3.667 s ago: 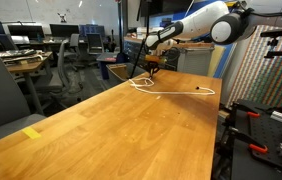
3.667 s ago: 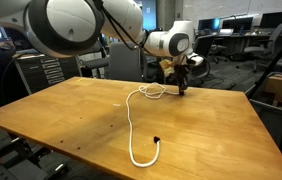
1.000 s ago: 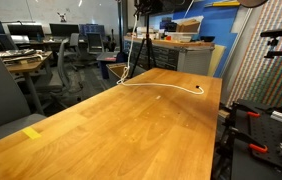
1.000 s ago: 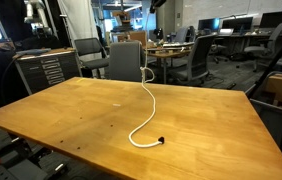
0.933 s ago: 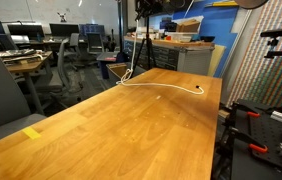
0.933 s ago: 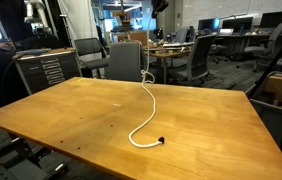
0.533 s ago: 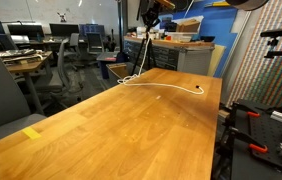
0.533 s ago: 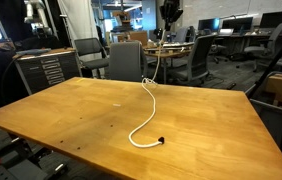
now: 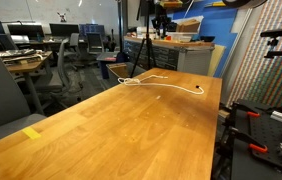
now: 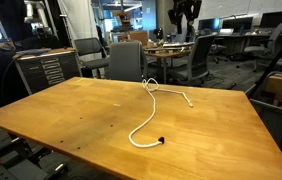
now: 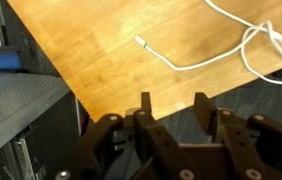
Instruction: Tie the knot using the rope
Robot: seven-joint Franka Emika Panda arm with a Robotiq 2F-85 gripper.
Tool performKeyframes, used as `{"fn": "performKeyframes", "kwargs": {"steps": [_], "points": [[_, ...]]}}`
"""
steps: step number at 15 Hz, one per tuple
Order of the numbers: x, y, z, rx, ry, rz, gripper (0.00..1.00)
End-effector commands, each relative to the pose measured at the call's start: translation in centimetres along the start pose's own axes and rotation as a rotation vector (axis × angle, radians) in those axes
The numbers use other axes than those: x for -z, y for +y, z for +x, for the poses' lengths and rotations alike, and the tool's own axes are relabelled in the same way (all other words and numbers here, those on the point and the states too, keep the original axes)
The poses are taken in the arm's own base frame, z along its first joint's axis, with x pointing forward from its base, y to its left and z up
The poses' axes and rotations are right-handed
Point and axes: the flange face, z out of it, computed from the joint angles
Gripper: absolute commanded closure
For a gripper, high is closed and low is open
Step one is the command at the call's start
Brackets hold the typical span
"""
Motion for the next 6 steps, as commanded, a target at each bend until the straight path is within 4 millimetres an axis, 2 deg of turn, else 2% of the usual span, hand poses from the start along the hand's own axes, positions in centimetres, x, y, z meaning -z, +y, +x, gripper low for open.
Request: {"fn": "performKeyframes", "kwargs": {"steps": [1, 2, 4, 6], "points": [[0.7, 1.5, -2.0, 0.096, -0.133, -0.114, 0.19], [-0.3, 0.7, -0.9, 0.045, -0.077, -0.065, 0.38], [-0.4, 1.2, -1.4, 0.070, -0.114, -0.086, 0.22], [-0.4, 1.3, -1.5, 0.075, -0.122, -0.092, 0.19]]}}
